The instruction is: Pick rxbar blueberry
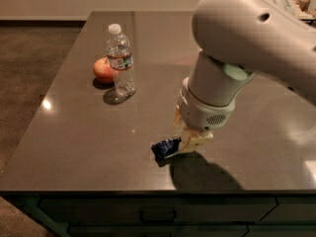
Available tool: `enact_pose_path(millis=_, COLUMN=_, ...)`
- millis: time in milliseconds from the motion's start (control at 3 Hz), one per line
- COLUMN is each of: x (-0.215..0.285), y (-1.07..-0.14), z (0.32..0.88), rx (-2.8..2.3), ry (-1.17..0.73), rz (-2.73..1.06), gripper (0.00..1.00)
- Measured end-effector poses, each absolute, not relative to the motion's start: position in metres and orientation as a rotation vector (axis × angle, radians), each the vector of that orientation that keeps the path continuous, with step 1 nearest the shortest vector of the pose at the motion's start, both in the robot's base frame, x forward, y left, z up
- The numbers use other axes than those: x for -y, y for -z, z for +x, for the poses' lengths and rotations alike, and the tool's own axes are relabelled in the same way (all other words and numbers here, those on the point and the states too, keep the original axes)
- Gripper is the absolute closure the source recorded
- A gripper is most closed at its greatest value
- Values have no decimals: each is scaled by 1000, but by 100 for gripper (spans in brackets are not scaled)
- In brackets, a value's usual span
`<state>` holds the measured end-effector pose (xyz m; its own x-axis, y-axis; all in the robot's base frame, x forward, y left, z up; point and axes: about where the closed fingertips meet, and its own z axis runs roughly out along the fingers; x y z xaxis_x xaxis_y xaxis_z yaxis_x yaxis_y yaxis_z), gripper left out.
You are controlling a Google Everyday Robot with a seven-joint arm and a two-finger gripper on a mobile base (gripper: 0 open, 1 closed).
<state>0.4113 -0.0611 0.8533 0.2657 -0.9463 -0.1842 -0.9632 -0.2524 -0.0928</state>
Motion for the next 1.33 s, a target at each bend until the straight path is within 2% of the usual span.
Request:
enact_pose_path(millis=333, x=63, y=-875, z=415, rx=-1838, ry=-150, rz=-2291, gripper=100)
enact_pose_path(millis=1333, x=58, y=-973, z=440, rx=-1847, ry=-221, rz=-2067, gripper=100)
